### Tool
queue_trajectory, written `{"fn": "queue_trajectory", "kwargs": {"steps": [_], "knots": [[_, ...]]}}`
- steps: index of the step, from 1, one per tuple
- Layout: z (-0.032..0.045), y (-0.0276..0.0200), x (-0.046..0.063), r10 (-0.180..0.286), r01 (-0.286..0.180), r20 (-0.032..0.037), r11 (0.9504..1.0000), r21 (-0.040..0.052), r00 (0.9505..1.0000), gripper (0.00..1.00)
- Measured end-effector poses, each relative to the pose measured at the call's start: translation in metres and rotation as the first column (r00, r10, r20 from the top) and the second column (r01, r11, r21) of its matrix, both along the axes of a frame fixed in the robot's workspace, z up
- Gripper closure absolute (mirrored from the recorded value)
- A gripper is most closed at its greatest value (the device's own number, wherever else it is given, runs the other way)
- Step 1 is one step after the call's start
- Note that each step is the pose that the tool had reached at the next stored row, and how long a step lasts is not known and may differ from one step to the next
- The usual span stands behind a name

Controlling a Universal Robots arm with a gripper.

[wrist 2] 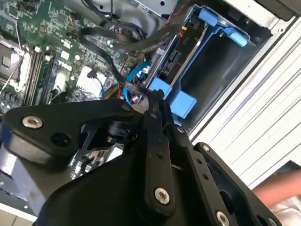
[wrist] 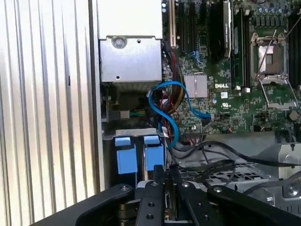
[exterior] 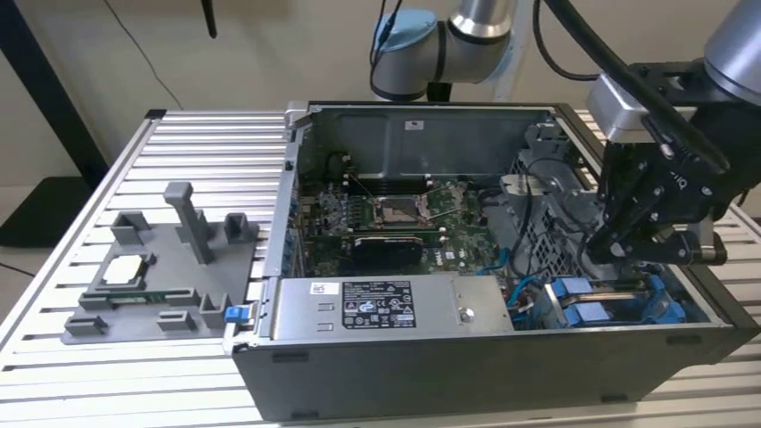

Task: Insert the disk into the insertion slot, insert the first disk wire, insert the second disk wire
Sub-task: 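Insert the second disk wire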

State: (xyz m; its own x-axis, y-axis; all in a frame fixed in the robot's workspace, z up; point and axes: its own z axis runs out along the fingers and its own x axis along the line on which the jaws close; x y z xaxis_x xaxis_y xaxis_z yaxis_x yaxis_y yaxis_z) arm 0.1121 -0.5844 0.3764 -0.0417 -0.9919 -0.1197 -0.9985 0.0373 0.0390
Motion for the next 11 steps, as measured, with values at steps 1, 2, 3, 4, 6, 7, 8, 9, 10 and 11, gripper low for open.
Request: {"fn": "queue_trajectory", "kwargs": {"steps": [1, 2, 3, 4, 6, 7, 8, 9, 10, 11], "knots": [[-0.0005, 0.0000, 0.0000, 0.012, -0.012, 0.0050, 0.9999, -0.0012, 0.9999, 1.00], [-0.0010, 0.0000, 0.0001, 0.022, -0.022, 0.0115, 0.9998, -0.0020, 0.9997, 1.00], [-0.0014, 0.0000, 0.0001, 0.031, -0.031, 0.0183, 0.9995, -0.0028, 0.9993, 1.00], [-0.0019, 0.0000, 0.0002, 0.040, -0.040, 0.0252, 0.9992, -0.0034, 0.9989, 1.00], [-0.0032, 0.0000, 0.0004, 0.057, -0.057, 0.0382, 0.9984, -0.0048, 0.9977, 1.00], [-0.0041, 0.0001, 0.0008, 0.063, -0.063, 0.0420, 0.9980, -0.0062, 0.9971, 1.00], [-0.0051, 0.0001, 0.0012, 0.069, -0.069, 0.0453, 0.9976, -0.0076, 0.9966, 1.00], [-0.0064, 0.0000, 0.0019, 0.074, -0.074, 0.0485, 0.9973, -0.0090, 0.9961, 1.00], [-0.0075, 0.0000, 0.0026, 0.077, -0.076, 0.0512, 0.9970, -0.0100, 0.9958, 1.00], [-0.0087, 0.0000, 0.0036, 0.077, -0.077, 0.0537, 0.9970, -0.0115, 0.9956, 1.00]]}}
